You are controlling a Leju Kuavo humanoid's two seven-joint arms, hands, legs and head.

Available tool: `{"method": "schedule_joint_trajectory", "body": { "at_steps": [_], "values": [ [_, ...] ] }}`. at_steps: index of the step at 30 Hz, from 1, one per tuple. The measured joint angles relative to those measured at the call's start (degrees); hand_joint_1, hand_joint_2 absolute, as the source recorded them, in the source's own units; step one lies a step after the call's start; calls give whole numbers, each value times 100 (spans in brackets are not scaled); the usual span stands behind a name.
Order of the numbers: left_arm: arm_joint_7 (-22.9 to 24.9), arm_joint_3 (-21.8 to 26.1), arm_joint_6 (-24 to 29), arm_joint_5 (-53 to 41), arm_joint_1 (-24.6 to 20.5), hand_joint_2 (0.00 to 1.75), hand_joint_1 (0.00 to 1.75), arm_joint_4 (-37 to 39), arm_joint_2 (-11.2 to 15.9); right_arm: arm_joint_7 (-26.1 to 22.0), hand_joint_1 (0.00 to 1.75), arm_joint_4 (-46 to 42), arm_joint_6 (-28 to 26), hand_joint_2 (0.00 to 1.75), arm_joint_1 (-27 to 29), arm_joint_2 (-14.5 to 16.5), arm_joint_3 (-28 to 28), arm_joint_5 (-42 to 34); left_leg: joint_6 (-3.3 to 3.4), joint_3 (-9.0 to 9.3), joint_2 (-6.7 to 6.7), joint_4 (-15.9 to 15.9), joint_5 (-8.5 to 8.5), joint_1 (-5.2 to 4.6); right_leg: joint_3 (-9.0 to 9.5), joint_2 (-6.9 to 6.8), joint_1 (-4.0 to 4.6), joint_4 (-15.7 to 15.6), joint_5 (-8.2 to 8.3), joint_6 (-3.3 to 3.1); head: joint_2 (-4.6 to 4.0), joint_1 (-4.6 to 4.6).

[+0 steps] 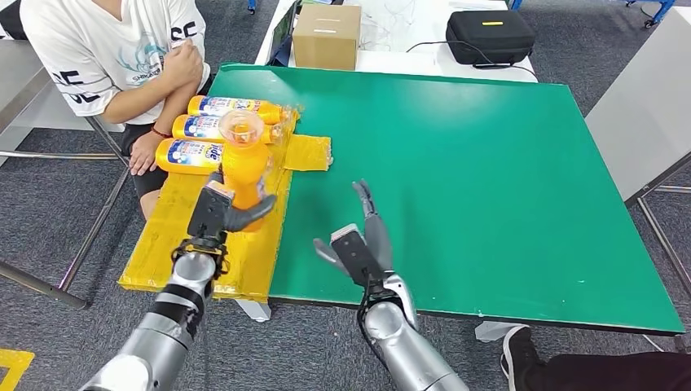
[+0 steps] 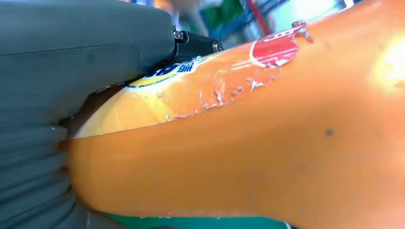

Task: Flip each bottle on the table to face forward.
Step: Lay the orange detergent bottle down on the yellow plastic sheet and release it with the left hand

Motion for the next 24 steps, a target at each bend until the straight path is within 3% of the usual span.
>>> {"method": "schedule_joint_trajectory", "body": {
  "at_steps": [6, 11, 16, 24],
  "values": [
    [119, 101, 1473, -1693, -437, 175, 175, 552, 383, -70, 0, -403, 2, 175, 95, -57, -164, -56, 0, -1, 2, 0, 0, 0, 0, 1, 0, 1, 0, 0, 0, 2],
    [634, 121, 2433, -3580, -727, 175, 175, 1278, 818, -142, 0, -579, 13, 175, 140, -115, -195, -169, -1, 0, 7, 0, -1, 1, -3, 4, 0, 1, -1, -1, 0, 0],
    [1013, 102, 2534, -5014, -699, 175, 175, 1784, 1182, -223, 0, -611, 97, 175, 140, -167, -197, -291, -1, 0, 10, -1, -1, 2, -4, 5, 1, 1, -2, -2, 0, 1],
    [810, -75, 2234, -5545, -651, 175, 175, 2585, 1467, -299, 0, -618, 237, 175, 140, -222, -197, -392, -1, -2, 7, -1, -1, 1, -5, 4, 0, 1, -2, -2, 0, 3]
  ]
}}
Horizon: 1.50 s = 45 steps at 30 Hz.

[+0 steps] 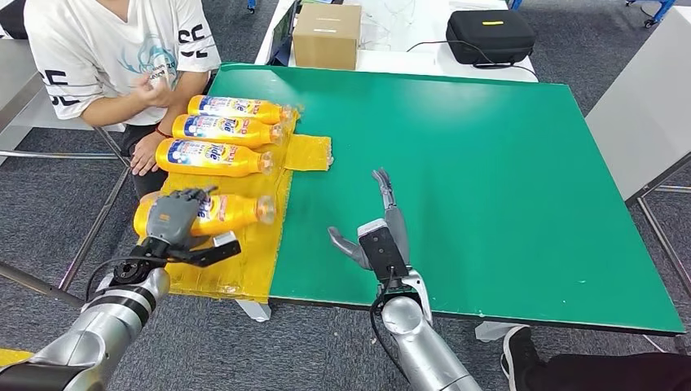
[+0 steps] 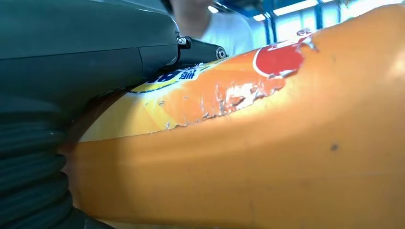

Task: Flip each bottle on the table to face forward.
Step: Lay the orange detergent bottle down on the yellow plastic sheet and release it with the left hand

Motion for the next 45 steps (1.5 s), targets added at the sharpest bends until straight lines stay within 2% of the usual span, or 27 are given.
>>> {"method": "schedule_joint_trajectory", "body": {
  "at_steps": [2, 3, 6, 7, 9, 20, 25, 28, 32, 40, 43, 45],
  "values": [
    [-8, -53, -73, -24, 8, 175, 175, 128, 18, 0, 0, -19, 24, 175, 0, -9, 0, -7, 0, 0, -1, 0, 0, 0, 0, -1, 0, 0, 0, 0, 0, 0],
    [1, -73, -106, -31, 7, 175, 151, 176, 22, 0, 0, -29, 34, 175, 0, -11, 0, -8, 0, 0, -3, 0, 0, 0, 1, -1, 0, 0, 0, 0, 0, 1],
    [138, -122, -207, -92, -10, 175, 27, 281, 28, 4, 0, -50, 60, 175, 0, -13, 2, -6, 0, 1, -6, 0, 0, 0, 3, -2, 0, 0, 0, 0, 0, -1],
    [194, -136, -236, -104, -17, 175, 7, 308, 27, 8, 0, -56, 63, 175, 0, -13, 3, -3, 0, 2, -6, 0, 0, 0, 3, -2, 0, 0, 0, 0, 0, -1],
    [263, -156, -265, -90, -34, 175, 0, 353, 20, 24, 0, -68, 66, 175, -1, -13, 6, 5, 0, 4, -5, 0, 1, 1, 5, -2, 1, 0, 0, 0, 0, -1],
    [277, -162, -345, 35, -117, 175, 0, 465, -32, 93, 0, -96, 103, 175, -1, -13, 18, 9, -6, 8, -6, 0, 6, 1, 9, -3, 0, 0, 2, -1, 0, -1],
    [42, -160, -344, 69, -126, 175, 0, 466, -32, 106, 0, -105, 199, 175, -4, -15, 17, -17, -6, 8, -7, 0, 5, 1, 10, -3, 0, 0, 2, -1, 0, -1],
    [-285, -111, -347, 293, -121, 175, 0, 466, -32, 108, 0, -105, 204, 175, -4, -17, 17, -22, -6, 8, -6, 0, 5, 1, 9, -2, 0, 0, 2, -1, 0, -1],
    [-788, 26, -347, 719, -74, 0, 0, 461, -35, 109, 0, -105, 204, 175, -4, -35, 17, -23, -6, 7, -5, 0, 5, 1, 7, -2, 0, 0, 2, 0, 0, -1],
    [-1606, 451, -438, 1976, 85, 0, 0, 123, -140, 119, 0, -142, 201, 175, -3, -56, 13, -3, -6, 3, -4, 0, 4, 1, 1, -2, 1, 0, 2, -1, 0, -2],
    [-1653, 492, -704, 2620, 207, 0, 0, -261, -184, 136, 0, -166, 200, 175, -2, -61, 13, 3, -7, 3, -3, 0, 4, 1, 0, -1, 1, 0, 2, -1, 0, -2],
    [-1660, 454, -1066, 3397, 355, 0, 0, -688, -197, 145, 0, -201, 204, 175, 4, -68, 13, 2, -7, 3, -2, 0, 4, 1, -2, -1, 1, 0, 2, -1, 0, -1]
  ]
}}
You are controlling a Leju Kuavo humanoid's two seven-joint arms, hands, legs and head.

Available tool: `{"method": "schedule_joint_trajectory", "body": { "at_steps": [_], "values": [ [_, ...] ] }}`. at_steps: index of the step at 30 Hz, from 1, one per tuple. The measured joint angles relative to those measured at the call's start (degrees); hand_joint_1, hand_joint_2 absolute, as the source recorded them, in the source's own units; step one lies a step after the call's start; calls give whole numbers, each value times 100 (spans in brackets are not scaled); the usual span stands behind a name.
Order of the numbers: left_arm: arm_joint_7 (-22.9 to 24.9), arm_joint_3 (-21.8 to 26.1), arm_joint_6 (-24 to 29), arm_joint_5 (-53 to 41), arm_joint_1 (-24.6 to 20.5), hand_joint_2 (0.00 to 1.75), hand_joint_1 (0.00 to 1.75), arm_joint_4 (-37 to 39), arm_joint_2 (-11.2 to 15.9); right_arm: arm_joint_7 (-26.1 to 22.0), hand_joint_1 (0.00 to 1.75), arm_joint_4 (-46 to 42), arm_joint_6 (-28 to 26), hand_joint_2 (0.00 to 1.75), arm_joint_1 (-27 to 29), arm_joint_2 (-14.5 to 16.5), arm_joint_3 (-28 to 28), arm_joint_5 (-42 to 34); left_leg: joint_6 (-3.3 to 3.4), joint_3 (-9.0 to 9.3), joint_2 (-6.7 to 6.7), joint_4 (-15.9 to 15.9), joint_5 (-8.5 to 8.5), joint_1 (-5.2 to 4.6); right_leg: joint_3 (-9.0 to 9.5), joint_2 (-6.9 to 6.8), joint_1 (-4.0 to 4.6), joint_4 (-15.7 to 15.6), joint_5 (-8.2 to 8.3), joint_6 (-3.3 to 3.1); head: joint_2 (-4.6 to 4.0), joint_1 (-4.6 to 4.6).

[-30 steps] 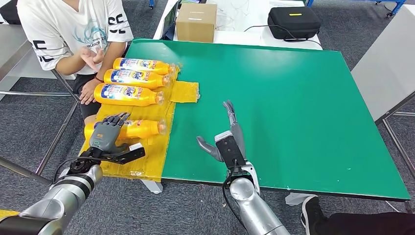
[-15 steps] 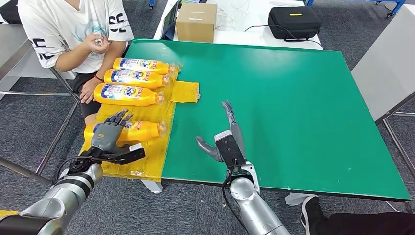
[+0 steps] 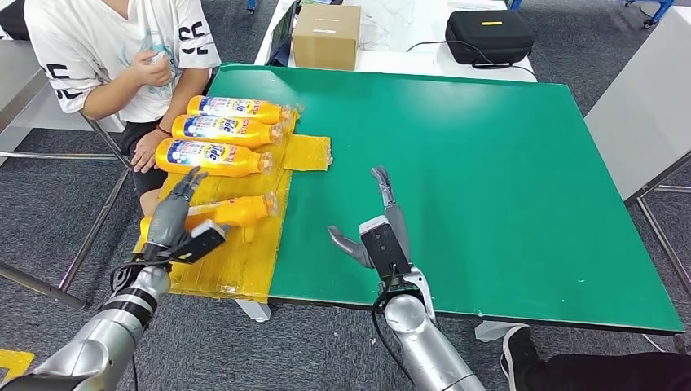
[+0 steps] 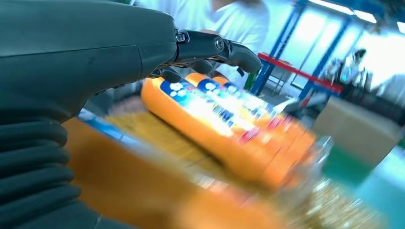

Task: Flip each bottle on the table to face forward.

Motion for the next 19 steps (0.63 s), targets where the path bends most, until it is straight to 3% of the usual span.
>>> {"method": "schedule_joint_trajectory", "body": {
  "at_steps": [4, 8, 12, 19],
  "values": [
    [-14, -92, -1003, 1499, 281, 0, 0, -1014, -79, 23, 0, -115, 65, 175, 45, -16, -6, -11, 0, -1, -2, 0, 0, 0, 0, -2, 0, 0, 0, 0, 0, 0],
    [-24, -89, -1885, 2062, 443, 0, 0, -1755, -296, 61, 0, -196, 105, 175, 65, -12, -8, -31, 1, -3, -2, 0, -1, -1, 1, -2, -1, -1, 0, 0, 0, 0],
    [0, 2, -2357, 2349, 507, 175, 0, -2150, -600, 62, 0, -249, 105, 175, 95, 7, -9, -72, 1, -3, -3, 0, -1, -3, 2, -2, -2, -2, 1, 1, 0, 0],
    [413, 55, -2665, 2728, 531, 175, 0, -2378, -1221, 50, 0, -311, 117, 175, 154, 90, -13, -222, 2, -3, -4, 0, -1, -2, 2, -3, -1, -1, 1, 1, 0, 0]
  ]
}}
